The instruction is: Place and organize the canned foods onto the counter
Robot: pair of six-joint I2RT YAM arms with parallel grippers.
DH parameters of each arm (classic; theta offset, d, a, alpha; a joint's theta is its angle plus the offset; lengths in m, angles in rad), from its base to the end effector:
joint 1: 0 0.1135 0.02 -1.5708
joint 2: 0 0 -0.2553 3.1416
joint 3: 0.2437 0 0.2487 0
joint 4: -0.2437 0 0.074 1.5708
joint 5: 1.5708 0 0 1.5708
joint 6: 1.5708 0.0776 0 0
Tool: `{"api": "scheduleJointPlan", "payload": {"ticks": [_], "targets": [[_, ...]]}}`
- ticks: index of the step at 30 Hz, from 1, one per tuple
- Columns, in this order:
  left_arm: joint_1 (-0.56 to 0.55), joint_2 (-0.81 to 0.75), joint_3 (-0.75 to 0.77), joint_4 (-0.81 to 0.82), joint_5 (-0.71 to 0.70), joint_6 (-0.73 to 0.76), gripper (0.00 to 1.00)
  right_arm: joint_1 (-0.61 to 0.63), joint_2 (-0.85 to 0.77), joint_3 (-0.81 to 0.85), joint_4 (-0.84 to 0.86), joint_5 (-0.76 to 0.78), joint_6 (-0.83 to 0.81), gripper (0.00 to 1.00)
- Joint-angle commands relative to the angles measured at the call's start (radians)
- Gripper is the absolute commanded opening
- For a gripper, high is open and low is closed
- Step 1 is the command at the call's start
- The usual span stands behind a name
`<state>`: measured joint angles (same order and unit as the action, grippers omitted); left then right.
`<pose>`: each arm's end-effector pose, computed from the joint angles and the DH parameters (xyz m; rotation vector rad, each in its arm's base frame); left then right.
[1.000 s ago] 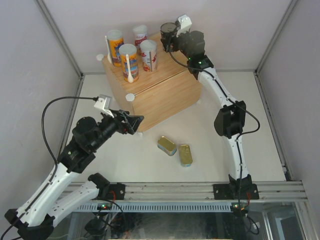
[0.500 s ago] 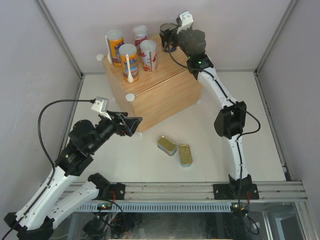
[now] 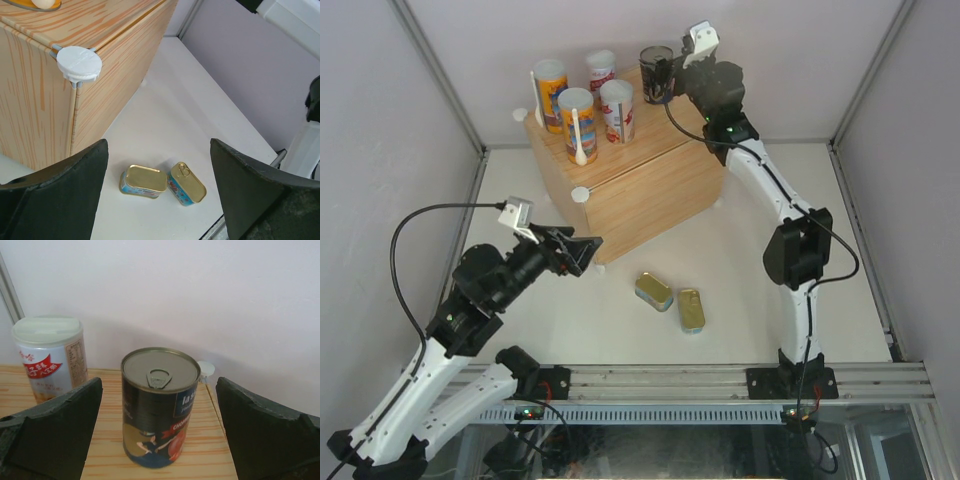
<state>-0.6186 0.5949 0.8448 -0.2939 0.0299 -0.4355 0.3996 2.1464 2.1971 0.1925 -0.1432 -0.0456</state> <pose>0.1445 -0.1057 0.3677 0.1776 1.6710 -0.8304 0.4962 0.2216 0.4361 -0.4141 1.2751 0.3948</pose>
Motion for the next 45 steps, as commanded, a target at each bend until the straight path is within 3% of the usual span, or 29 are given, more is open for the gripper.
{"api": "scheduleJointPlan", "payload": {"ticks": [1, 6, 8, 12, 16, 27, 45], "targets": [[0.008, -0.01, -0.028, 0.042, 0.006, -0.018, 0.87, 0.012, -0.159, -0.085, 0.102, 0.003, -0.017, 0.94], [0.006, -0.012, -0.037, 0.06, 0.003, -0.023, 0.86, 0.017, -0.257, -0.228, 0.141, 0.037, -0.014, 0.85], [0.008, -0.014, -0.042, 0.067, 0.003, -0.026, 0.86, 0.016, -0.283, -0.284, 0.156, 0.048, -0.002, 0.72], [0.008, -0.009, -0.049, 0.076, 0.003, -0.031, 0.86, 0.013, -0.278, -0.303, 0.136, 0.055, 0.014, 0.25], [0.008, -0.003, -0.051, 0.076, 0.003, -0.03, 0.85, 0.01, -0.238, -0.293, 0.13, 0.052, 0.04, 0.08], [0.01, 0.045, -0.035, 0.073, 0.007, 0.005, 0.85, -0.001, -0.072, -0.139, 0.074, 0.043, 0.087, 0.0], [0.058, 0.079, -0.036, 0.088, 0.051, 0.023, 0.85, -0.003, 0.075, 0.046, 0.011, 0.03, 0.116, 0.0]]}}
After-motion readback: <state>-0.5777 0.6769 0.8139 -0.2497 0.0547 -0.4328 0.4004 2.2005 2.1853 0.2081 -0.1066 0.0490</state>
